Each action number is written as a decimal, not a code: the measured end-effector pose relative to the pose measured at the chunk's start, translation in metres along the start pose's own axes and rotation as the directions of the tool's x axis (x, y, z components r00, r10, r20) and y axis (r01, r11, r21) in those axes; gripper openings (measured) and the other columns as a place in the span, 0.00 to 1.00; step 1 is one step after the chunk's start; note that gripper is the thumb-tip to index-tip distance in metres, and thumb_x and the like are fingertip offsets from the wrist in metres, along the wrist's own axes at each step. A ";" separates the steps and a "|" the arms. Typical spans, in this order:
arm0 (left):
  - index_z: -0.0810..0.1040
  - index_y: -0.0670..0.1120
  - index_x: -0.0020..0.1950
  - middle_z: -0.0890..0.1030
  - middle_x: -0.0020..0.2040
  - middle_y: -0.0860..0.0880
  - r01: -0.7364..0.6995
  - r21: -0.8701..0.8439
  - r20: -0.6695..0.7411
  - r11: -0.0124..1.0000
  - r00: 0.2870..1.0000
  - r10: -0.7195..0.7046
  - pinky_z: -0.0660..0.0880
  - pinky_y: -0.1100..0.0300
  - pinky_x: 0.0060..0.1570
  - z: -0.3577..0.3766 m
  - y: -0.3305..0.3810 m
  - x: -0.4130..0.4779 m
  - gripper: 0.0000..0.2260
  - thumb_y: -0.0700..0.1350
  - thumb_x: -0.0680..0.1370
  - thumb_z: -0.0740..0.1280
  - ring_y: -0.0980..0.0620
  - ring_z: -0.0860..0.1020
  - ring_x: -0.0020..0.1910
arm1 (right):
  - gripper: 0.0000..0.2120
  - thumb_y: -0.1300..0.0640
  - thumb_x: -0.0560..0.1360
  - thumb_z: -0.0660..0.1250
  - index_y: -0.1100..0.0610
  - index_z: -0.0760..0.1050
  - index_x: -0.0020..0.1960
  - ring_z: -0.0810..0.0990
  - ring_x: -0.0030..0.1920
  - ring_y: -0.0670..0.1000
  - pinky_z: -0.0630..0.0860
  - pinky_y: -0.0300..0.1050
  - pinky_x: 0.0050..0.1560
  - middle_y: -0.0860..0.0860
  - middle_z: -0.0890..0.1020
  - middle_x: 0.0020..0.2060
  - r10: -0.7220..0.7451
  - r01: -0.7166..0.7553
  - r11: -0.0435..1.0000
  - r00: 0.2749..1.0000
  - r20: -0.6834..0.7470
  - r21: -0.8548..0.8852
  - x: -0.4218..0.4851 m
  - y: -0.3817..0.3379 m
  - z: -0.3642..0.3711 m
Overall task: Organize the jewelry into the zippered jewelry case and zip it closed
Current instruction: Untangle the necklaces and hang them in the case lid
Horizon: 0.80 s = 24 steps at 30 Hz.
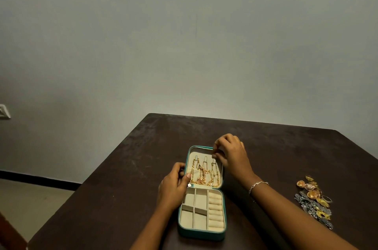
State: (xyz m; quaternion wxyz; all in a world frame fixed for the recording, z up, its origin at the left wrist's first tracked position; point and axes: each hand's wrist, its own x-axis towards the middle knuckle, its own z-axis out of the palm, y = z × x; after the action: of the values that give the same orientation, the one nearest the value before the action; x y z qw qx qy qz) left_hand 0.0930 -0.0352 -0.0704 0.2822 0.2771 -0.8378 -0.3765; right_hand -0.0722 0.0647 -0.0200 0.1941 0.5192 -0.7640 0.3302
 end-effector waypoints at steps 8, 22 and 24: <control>0.71 0.52 0.58 0.79 0.44 0.58 0.003 -0.016 -0.004 1.000 1.000 -0.003 0.77 0.53 0.47 0.001 -0.001 0.000 0.09 0.49 0.78 0.61 0.61 0.78 0.44 | 0.12 0.63 0.71 0.69 0.50 0.68 0.40 0.73 0.42 0.44 0.70 0.32 0.40 0.47 0.73 0.42 0.151 -0.183 0.941 0.980 0.130 0.286 0.003 -0.005 -0.009; 0.72 0.53 0.59 0.78 0.44 0.56 -0.067 -0.178 -0.052 0.982 0.997 0.059 0.74 0.64 0.39 0.000 0.002 -0.002 0.12 0.43 0.77 0.64 0.59 0.77 0.43 | 0.11 0.61 0.79 0.56 0.60 0.75 0.56 0.81 0.52 0.55 0.79 0.49 0.52 0.59 0.82 0.51 0.471 -0.542 0.180 0.780 0.412 0.821 -0.067 -0.038 -0.004; 0.72 0.53 0.58 0.79 0.44 0.54 -0.084 -0.208 -0.070 0.975 0.995 0.071 0.73 0.67 0.38 0.000 0.003 -0.004 0.12 0.42 0.77 0.65 0.57 0.78 0.43 | 0.11 0.60 0.79 0.56 0.59 0.74 0.57 0.80 0.54 0.58 0.76 0.55 0.57 0.59 0.82 0.52 0.519 -0.515 0.179 0.773 0.364 0.838 -0.074 -0.044 0.004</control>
State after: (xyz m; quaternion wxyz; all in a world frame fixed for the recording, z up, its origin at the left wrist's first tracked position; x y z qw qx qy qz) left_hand 0.0949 -0.0308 -0.0696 0.3502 0.2242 -0.7943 -0.4428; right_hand -0.0028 0.1003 -0.0570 -0.2436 0.2464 -0.5810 0.7364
